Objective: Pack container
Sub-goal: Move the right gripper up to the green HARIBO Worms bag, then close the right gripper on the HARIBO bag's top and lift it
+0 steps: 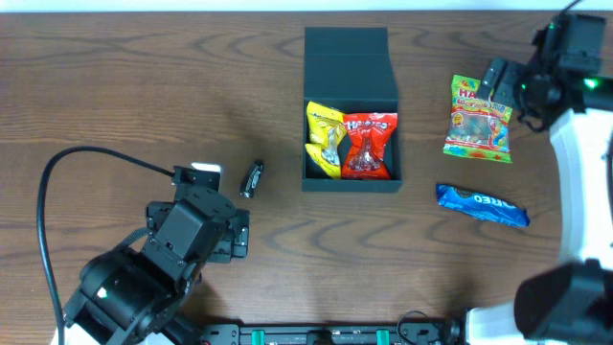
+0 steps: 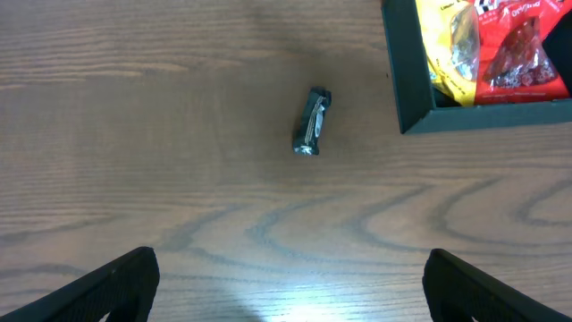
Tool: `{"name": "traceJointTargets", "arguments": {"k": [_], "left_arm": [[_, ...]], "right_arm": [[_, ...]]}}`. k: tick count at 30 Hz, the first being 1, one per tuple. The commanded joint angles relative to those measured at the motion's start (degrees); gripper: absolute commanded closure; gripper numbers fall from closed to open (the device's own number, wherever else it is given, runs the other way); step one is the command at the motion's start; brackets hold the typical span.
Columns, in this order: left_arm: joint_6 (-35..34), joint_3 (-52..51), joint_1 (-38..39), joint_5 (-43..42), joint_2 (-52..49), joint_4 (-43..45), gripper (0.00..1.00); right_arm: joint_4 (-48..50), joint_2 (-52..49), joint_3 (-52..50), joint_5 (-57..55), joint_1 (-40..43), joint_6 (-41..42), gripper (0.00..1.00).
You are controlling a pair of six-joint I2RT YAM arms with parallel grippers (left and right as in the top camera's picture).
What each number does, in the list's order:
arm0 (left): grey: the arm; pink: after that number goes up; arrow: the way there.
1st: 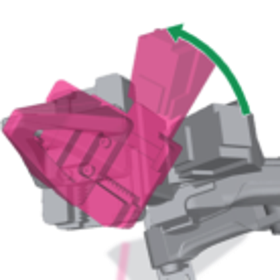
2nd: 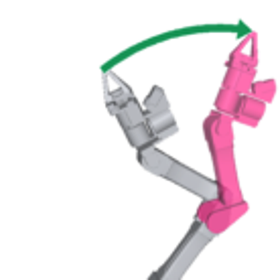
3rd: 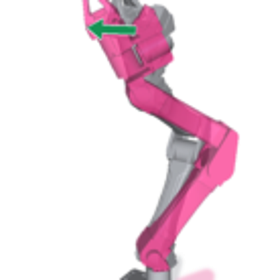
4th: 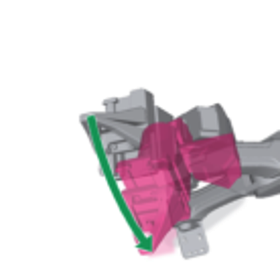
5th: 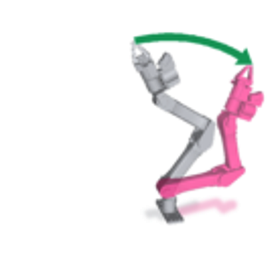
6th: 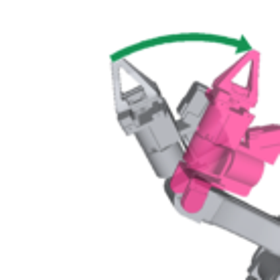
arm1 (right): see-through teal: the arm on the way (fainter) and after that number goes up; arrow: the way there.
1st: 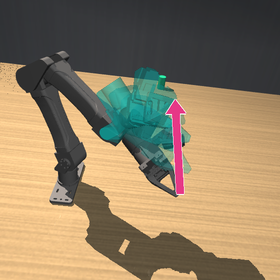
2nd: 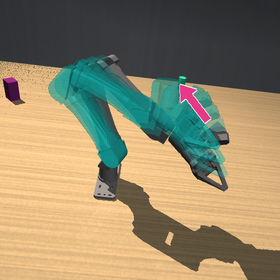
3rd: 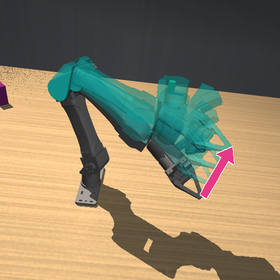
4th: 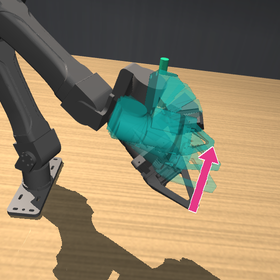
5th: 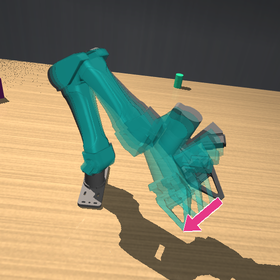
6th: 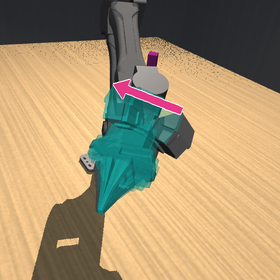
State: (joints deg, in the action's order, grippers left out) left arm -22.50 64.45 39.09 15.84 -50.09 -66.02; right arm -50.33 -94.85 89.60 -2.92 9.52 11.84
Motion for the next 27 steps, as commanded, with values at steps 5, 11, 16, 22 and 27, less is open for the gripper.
{"name": "traceJointTargets", "arguments": {"k": [5, 11, 16, 22, 27], "left_arm": [[-0.4, 0.2, -0.1, 0.7, 0.2, -0.2, 0.05], [-0.4, 0.2, -0.1, 0.7, 0.2, 0.3, 0.05], [-0.4, 0.2, -0.1, 0.7, 0.2, 0.3, 0.05], [-0.4, 0.2, -0.1, 0.7, 0.2, 0.3, 0.05], [-0.4, 0.2, -0.1, 0.7, 0.2, 0.3, 0.05]], "right_arm": [[2.4, -6.1, 1.4, 1.3, 0.3, -5.0, 0.01], [3.0, -15.3, 1.6, 2.5, 0.6, -9.8, 0.01], [4.9, -22.1, 2.8, 2.3, 2.5, -8.9, 0.01], [6.2, -23.8, 2.9, 2.0, 4.9, -9.9, 0.01], [6.9, -24.5, 2.9, 1.9, 5.0, -10.8, 0.01]]}}
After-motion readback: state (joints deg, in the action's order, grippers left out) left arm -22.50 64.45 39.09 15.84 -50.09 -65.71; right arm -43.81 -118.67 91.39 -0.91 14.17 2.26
